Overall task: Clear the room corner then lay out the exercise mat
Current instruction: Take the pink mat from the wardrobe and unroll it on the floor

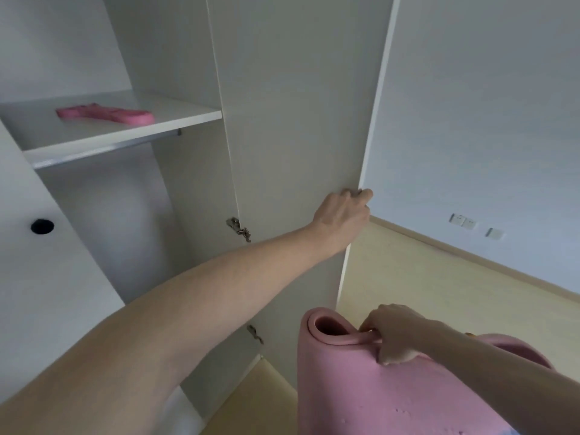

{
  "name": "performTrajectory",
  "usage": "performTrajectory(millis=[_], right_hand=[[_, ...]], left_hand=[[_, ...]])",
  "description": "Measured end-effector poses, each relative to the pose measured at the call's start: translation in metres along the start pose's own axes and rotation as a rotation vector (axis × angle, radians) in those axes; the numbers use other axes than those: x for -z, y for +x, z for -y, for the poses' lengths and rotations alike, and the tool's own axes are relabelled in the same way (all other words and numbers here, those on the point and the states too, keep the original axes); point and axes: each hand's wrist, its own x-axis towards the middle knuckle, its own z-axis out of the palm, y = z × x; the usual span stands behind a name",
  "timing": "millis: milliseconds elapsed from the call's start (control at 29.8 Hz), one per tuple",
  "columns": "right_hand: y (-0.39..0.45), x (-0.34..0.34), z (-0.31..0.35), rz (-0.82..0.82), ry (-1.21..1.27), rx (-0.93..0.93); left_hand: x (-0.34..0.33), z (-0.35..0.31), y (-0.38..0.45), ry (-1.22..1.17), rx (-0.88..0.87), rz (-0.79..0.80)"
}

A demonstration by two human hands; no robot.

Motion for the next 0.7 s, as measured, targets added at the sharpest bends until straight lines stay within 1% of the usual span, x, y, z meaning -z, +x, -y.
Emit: performTrajectory(millis=[101,268,402,570,704], right_hand=[[0.001,0.003,0.005,0.005,-0.005,0.022],[0.010,0.010,0.031,0.017,-0.057,0.111],[0.017,0.014,0.054,0.028,-0.101,0.179],[0.023,0.014,0.085,0.039,-0.139,0.230],[0.029,0.014,0.110,0.039,-0.147,0.246]], left_hand=[[-0.003,0.004,-0.023,-0.031,-0.002,-0.018],[-0.012,0.026,-0.077,-0.060,-0.031,-0.057],[-0.007,0.043,-0.122,-0.065,-0.034,-0.117],[-0.010,0.071,-0.180,-0.074,0.016,-0.132],[-0.020,0.104,-0.230,-0.035,0.118,-0.117]])
